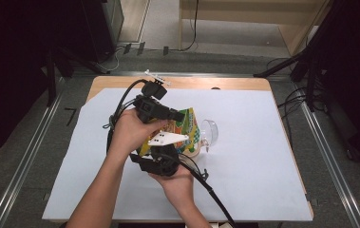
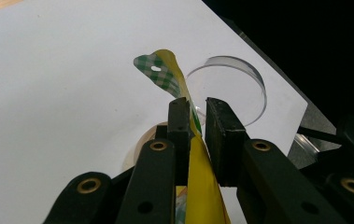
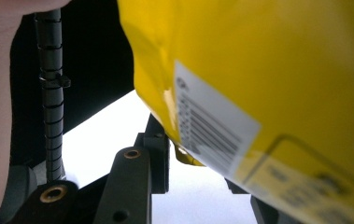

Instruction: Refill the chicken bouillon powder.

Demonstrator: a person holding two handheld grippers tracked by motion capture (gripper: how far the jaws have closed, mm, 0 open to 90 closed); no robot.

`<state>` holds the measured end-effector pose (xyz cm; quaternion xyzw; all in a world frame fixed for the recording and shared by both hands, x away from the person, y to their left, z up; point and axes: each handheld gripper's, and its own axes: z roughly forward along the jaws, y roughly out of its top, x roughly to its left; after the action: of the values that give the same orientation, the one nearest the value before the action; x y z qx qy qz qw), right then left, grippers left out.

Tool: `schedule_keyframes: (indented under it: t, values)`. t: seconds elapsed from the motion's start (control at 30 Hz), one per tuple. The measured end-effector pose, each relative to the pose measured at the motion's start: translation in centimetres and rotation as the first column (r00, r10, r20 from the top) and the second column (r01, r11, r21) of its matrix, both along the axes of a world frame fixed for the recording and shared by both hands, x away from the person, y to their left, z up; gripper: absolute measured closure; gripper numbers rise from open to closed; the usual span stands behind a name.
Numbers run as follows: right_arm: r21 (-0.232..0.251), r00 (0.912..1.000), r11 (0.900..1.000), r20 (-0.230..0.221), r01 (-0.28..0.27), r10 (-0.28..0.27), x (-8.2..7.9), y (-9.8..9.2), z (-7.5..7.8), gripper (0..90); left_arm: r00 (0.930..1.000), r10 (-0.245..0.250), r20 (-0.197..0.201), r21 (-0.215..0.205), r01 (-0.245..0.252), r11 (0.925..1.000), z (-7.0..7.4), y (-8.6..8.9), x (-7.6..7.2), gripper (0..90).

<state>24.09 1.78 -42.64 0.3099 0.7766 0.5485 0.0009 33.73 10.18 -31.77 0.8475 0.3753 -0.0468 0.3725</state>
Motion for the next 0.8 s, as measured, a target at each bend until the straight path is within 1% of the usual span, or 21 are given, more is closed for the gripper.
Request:
schedule_keyframes:
  t: [0.1, 0.27, 0.6, 0.8]
  values:
    - [0.002, 1.0000, 1.000, -0.002, -0.001, 0.001, 0.0, 0.0, 0.0, 68.7, 1.0000, 0.002, 0.000, 0.001, -0.002, 1.0000, 0.0, 0.0, 0.0, 80.6]
    - [0.017, 1.0000, 1.000, -0.003, -0.005, 0.005, -0.1, 0.2, 0.1, 68.7, 1.0000, 0.004, 0.000, 0.015, -0.004, 0.9999, 0.2, 0.1, -0.1, 80.7]
    - [0.014, 0.9998, 1.000, 0.001, -0.021, 0.021, -0.2, 0.6, 0.1, 69.0, 0.9996, 0.020, -0.018, 0.006, -0.020, 0.9998, 0.2, 0.7, -0.3, 81.1]
    - [0.015, 0.9996, 1.000, 0.003, -0.028, 0.028, -0.2, 0.8, 0.1, 69.1, 0.9996, 0.027, -0.013, 0.007, -0.027, 0.9996, 0.3, 1.0, -0.5, 81.1]
